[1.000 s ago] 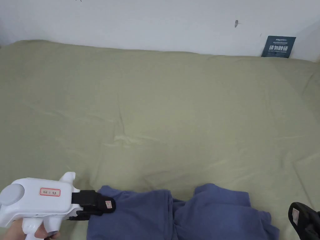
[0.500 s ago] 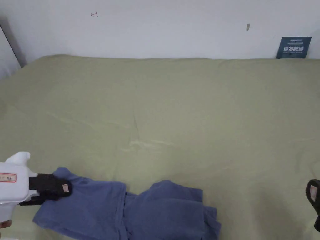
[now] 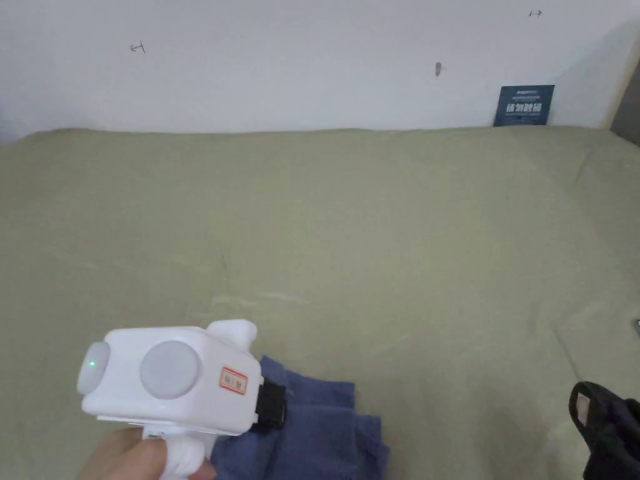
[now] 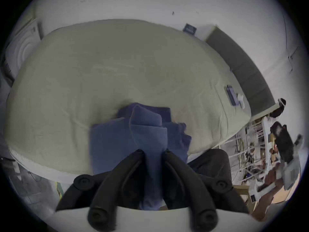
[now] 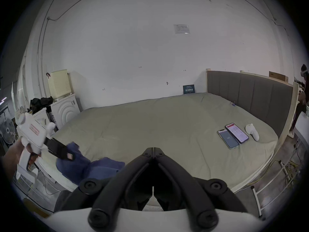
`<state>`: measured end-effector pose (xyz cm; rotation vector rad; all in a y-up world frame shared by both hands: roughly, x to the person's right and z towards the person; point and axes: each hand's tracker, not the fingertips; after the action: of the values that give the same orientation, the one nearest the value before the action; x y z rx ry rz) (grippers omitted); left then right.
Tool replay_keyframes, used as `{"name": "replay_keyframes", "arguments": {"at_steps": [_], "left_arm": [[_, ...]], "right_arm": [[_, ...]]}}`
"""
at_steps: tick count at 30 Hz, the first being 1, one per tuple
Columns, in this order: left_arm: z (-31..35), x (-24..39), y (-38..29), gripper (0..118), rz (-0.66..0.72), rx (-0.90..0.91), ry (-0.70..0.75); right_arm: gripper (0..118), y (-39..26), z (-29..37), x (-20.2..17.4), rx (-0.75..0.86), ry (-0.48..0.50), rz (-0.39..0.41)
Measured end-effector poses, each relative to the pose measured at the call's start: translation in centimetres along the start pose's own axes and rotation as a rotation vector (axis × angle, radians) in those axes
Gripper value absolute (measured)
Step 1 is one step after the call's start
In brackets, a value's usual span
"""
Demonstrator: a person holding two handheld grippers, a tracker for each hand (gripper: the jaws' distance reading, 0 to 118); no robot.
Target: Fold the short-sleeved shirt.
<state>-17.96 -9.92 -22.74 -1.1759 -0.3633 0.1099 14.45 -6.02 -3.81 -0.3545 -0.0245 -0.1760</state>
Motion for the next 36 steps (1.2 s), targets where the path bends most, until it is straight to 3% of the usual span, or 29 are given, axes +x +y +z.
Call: {"name": "replay_keyframes", "arguments": {"at_steps": [1, 2, 3, 4, 5, 7, 10, 11, 12, 14, 20, 22, 27, 30, 33, 36], "left_arm": [[-1.6, 0.8, -0.2, 15, -0.018, -0.003, -0.019], [-3.1, 1.4, -0.3, 25, -0.026, -0.007, -0.04], [-4.3, 2.1, -0.4, 54, -0.041, 0.008, -0.098], [-5.5, 2.5, -0.4, 93, -0.058, 0.024, -0.118], [-6.1, 2.5, -0.4, 117, -0.055, 0.03, -0.127], [-5.8, 2.5, -0.2, 117, -0.015, 0.037, -0.132], [-4.2, 0.1, -0.2, 115, 0.057, 0.055, -0.205], [-3.3, -0.5, -0.5, 107, 0.071, 0.058, -0.217], [-2.7, -1.3, -0.7, 84, 0.087, 0.076, -0.234], [-2.4, -2.7, -1.3, 1, 0.093, 0.065, -0.25], [-6.1, -4.2, -4.1, 1, 0.123, -0.08, -0.366], [-8.6, -4.6, -5.1, 1, 0.194, -0.128, -0.409], [-12.4, -5.5, -5.8, 1, 0.176, -0.126, -0.53], [-11.6, -5.5, -5.3, 1, 0.17, -0.13, -0.516], [-9.6, -5.8, -4.6, 1, 0.144, -0.121, -0.522], [-5.7, -7.1, -3.7, 1, 0.137, -0.05, -0.552]], "right_arm": [[0, -0.1, 0.1, 0.1, -0.001, -0.003, -0.004], [0, -0.1, 0.1, 0.3, -0.001, -0.009, -0.008], [0, -0.2, 0.2, 0.4, -0.005, -0.013, -0.01], [0, -0.2, 0.2, 0.5, -0.011, -0.016, -0.01], [0, -0.2, 0.3, 0.6, -0.015, -0.022, -0.009], [0, -0.3, 0.4, 0.9, -0.02, -0.029, -0.007], [0, -0.5, 0.2, 1.2, -0.03, -0.037, -0.015], [0, -0.7, 0.0, 1.2, -0.035, -0.034, -0.023], [0, -0.8, -0.2, 1.2, -0.04, -0.03, -0.029], [0, -1.3, -0.7, 0.9, -0.059, -0.022, -0.031], [0, -2.2, -1.3, -0.3, -0.102, 0.01, -0.021], [0, -2.3, -1.4, -0.5, -0.116, 0.012, -0.02], [0, -2.8, -1.4, -0.6, -0.153, 0.006, -0.017], [0, -3.5, -2.4, -1.0, -0.205, 0.02, -0.021], [0, -4.2, -4.1, -2.3, -0.267, 0.106, -0.033], [0, -4.9, -7.2, -4.4, -0.349, 0.256, -0.047]]}}
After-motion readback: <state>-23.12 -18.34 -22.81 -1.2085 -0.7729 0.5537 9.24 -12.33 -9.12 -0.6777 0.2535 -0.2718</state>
